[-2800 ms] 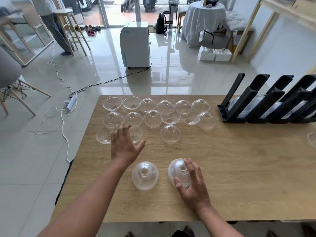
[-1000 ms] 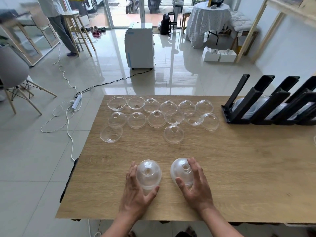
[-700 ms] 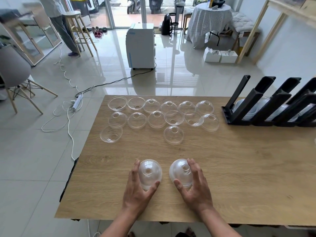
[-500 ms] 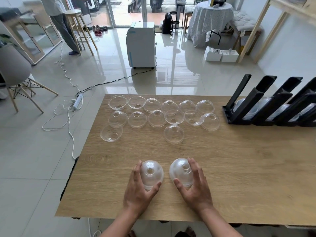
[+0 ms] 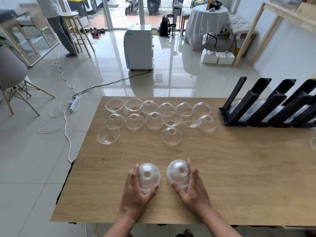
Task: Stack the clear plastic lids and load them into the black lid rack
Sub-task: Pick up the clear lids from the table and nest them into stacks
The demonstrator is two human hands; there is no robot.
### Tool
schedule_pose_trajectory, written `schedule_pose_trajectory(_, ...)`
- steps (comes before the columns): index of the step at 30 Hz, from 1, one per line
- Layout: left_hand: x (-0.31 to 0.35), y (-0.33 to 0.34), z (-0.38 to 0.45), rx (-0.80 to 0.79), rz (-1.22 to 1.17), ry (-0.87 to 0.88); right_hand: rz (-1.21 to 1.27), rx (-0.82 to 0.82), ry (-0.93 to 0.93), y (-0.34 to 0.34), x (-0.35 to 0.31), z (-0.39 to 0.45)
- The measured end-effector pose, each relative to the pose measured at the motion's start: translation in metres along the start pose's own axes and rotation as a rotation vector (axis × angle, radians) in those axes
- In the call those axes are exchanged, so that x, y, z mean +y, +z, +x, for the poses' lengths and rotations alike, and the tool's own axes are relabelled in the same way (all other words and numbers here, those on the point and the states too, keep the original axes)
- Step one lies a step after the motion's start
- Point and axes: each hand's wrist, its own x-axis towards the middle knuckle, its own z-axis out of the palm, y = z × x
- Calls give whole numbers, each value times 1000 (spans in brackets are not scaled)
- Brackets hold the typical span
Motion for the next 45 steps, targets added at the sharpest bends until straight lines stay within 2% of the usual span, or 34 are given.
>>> schedule_pose_trajectory(10, 5, -1, 0, 22, 25, 12, 27, -25, 23, -1, 1, 1)
schedule_pose_trajectory(14, 7, -1, 1, 21, 20, -1, 225, 123, 112, -16, -9, 6)
schedule_pose_trajectory(17, 7, -1, 2, 8, 39, -18, 229, 233, 143, -38, -20, 39)
schedule_pose_trajectory(23, 5, 2, 1, -33, 95, -54, -29, -69, 317, -60, -45, 148)
schedule_pose_trajectory(26, 6, 2, 1, -61, 101, -76, -156, -178, 331, -49, -56, 181)
schedule_pose_trajectory(31, 6, -1, 0, -54, 67, -82, -386, -191, 345, -32, -59, 189)
schedule_pose_trajectory(45, 3, 1, 1, -68, 77, -64, -420, -148, 362, -40, -51, 178)
